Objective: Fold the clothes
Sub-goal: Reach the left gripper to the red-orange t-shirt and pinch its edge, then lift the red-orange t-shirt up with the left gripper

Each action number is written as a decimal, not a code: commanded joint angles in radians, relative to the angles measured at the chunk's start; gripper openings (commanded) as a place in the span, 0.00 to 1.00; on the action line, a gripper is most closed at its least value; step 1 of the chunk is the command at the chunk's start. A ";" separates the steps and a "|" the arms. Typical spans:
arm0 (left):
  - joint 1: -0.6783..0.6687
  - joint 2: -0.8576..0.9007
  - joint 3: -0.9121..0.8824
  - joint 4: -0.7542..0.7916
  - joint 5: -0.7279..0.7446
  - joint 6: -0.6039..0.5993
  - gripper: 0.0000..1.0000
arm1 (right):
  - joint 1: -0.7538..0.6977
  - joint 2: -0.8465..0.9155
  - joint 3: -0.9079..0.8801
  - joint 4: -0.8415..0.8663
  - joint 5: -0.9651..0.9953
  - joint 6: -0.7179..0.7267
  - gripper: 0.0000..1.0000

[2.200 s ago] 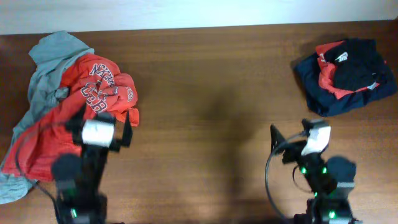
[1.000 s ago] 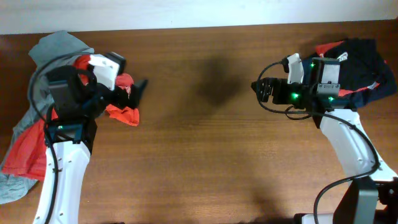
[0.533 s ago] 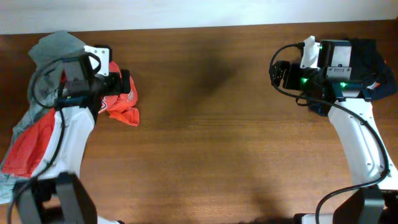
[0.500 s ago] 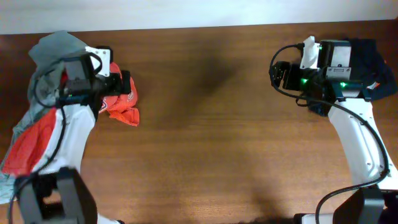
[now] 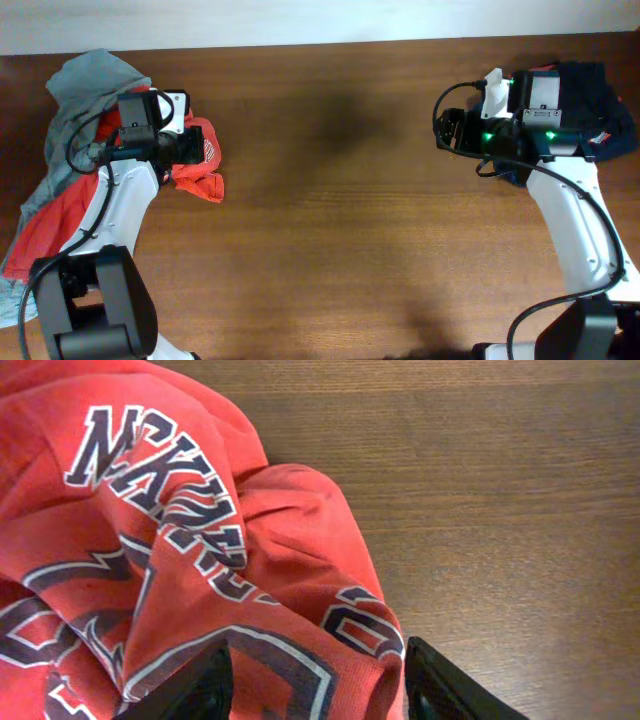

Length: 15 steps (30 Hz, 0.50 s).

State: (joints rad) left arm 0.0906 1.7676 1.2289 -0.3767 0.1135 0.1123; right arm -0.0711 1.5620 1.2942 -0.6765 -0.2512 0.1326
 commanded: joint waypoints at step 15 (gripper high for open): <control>-0.043 0.074 0.020 -0.001 -0.032 0.019 0.00 | 0.013 0.038 0.013 -0.029 -0.052 -0.004 0.99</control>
State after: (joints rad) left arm 0.0616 1.8339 1.2320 -0.3782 0.0875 0.1230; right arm -0.0689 1.5929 1.2942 -0.7033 -0.2829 0.1314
